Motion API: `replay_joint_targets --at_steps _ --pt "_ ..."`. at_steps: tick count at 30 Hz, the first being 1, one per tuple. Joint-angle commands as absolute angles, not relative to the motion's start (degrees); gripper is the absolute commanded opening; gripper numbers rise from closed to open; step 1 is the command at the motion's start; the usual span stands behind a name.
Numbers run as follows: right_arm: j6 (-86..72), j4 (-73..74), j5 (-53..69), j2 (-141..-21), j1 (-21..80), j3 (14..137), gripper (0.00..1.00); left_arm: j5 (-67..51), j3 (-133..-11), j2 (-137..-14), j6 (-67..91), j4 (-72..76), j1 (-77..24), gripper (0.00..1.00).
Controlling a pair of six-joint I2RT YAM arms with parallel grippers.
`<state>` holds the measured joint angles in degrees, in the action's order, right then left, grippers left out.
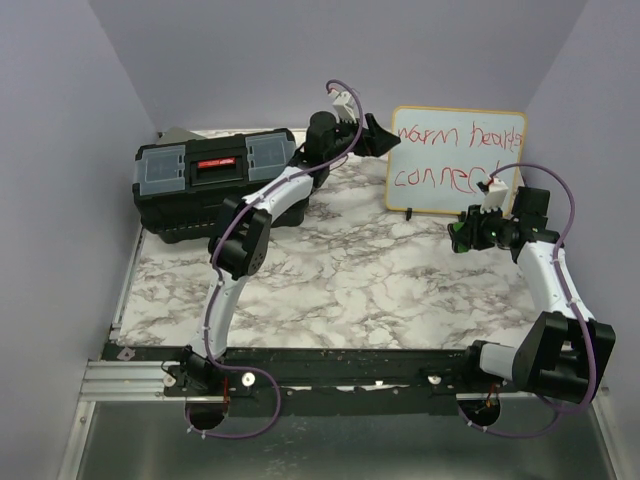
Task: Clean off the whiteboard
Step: Pick up the whiteboard from the whiteboard stand.
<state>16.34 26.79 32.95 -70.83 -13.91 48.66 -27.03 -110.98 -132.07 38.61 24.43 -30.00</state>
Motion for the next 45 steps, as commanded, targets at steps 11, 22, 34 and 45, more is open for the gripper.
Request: replay_joint_targets --at_steps 11,22,34,45 --pt "15.4 27.2 35.3 -70.2 -14.9 49.1 0.01 -19.2 -123.4 -142.7 47.2 22.2 -30.7 0.86" --pt "15.3 27.1 35.9 -68.7 -15.6 49.0 0.01 -18.8 -126.4 -148.2 57.6 25.7 -31.2 0.84" --pt "15.1 27.1 36.3 -68.1 -16.0 49.0 0.01 -17.7 -128.3 -151.0 61.7 25.7 -31.7 0.82" --pt "15.0 27.1 36.7 -67.5 -16.6 48.8 0.01 -23.5 -130.7 -153.8 63.0 28.4 -32.2 0.72"
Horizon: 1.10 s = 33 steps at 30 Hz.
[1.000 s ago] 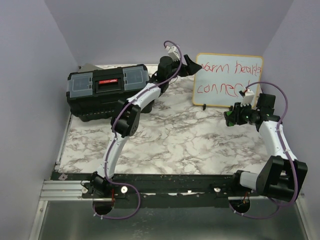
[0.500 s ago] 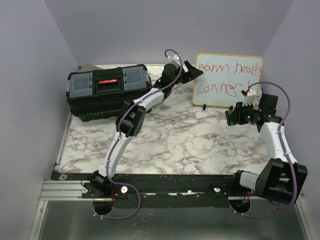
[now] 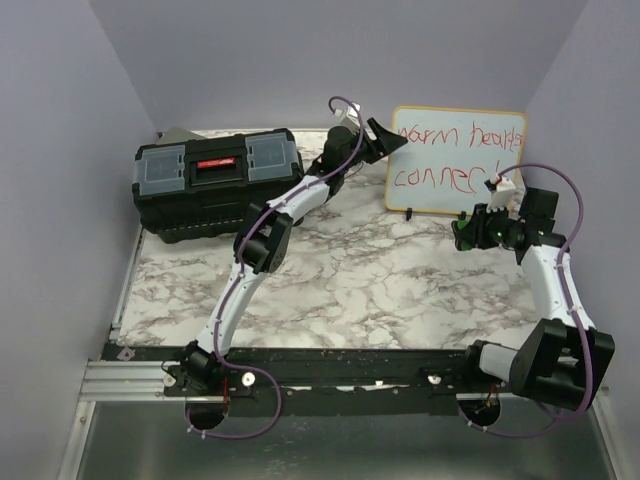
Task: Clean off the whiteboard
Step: Pick up the whiteboard from the whiteboard stand.
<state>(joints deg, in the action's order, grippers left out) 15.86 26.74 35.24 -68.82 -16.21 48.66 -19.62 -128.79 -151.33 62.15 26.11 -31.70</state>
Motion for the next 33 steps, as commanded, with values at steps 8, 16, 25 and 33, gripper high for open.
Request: replay_joint_targets --at_steps 8,16,25,33 --pt "15.0 27.1 37.0 -67.2 -17.0 48.9 0.01 -26.0 -130.5 -154.5 65.7 29.9 -32.1 0.62" --pt "14.9 27.1 37.2 -67.1 -17.2 48.9 0.01 -27.7 -130.3 -154.6 66.3 32.1 -32.2 0.57" --pt "14.9 27.1 37.4 -67.1 -17.4 48.9 0.01 -28.8 -129.8 -154.8 66.6 34.3 -32.3 0.55" --pt "14.9 27.1 37.4 -66.9 -17.5 48.9 0.01 -30.4 -129.7 -155.3 66.5 35.6 -32.4 0.48"
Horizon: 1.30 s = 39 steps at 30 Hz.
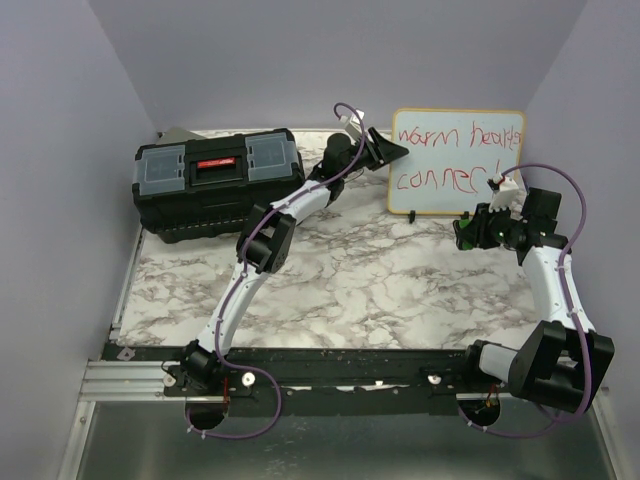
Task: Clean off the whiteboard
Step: Pick up the whiteboard from the whiteboard stand.
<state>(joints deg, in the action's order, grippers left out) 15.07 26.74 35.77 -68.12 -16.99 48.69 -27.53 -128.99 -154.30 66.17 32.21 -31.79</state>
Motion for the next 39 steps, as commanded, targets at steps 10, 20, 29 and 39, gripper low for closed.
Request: replay_joint_targets --at_steps 10,20,29,39 --pt "14.9 27.1 37.4 -66.9 -17.7 49.0 0.01 -32.1 -128.5 -154.6 66.4 35.2 -32.7 0.47" --pt "14.8 27.0 37.4 -66.6 -17.9 49.0 0.01 -32.4 -128.5 -154.8 66.8 34.6 -33.2 0.39" --pt "14.8 27.0 37.5 -66.4 -18.1 48.9 0.01 -34.2 -124.7 -152.4 65.4 38.8 -33.1 0.16" --pt "14.8 27.0 37.5 -66.0 -18.4 48.7 0.01 -38.2 -116.1 -143.9 55.5 42.4 -33.3 0.00"
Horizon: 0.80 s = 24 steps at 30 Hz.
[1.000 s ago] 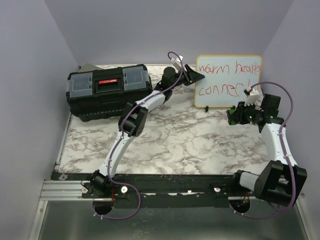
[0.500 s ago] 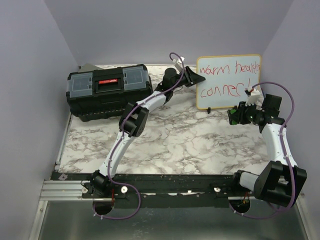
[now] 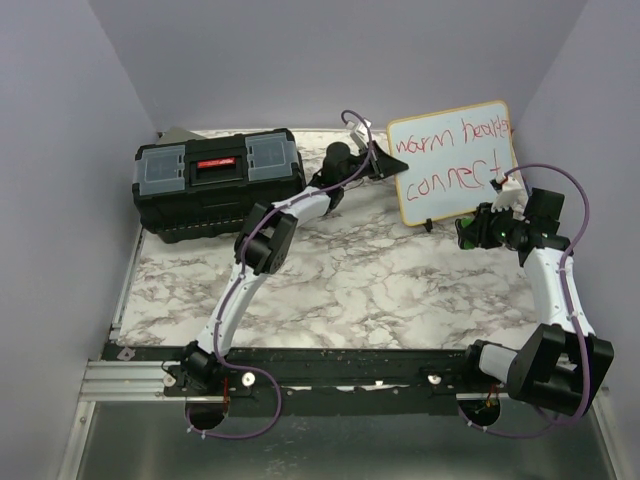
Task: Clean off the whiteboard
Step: Pick up the whiteboard from the whiteboard stand.
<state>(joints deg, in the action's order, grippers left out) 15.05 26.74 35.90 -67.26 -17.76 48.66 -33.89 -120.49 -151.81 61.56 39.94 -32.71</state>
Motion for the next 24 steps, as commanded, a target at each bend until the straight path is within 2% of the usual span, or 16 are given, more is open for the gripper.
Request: replay_joint_targets --at_steps 1,11,24 --pt "14.8 27.0 37.6 -65.9 -18.5 48.7 0.01 -38.7 -115.0 -142.7 53.7 42.4 -33.4 0.00" --pt "14.8 26.9 38.0 -65.8 -18.8 48.6 0.01 -38.3 -106.0 -132.6 39.5 45.6 -34.1 0.00" --pt "14.8 26.9 39.2 -65.1 -19.1 48.6 0.01 -32.6 -113.5 -129.1 40.8 45.5 -34.7 0.00"
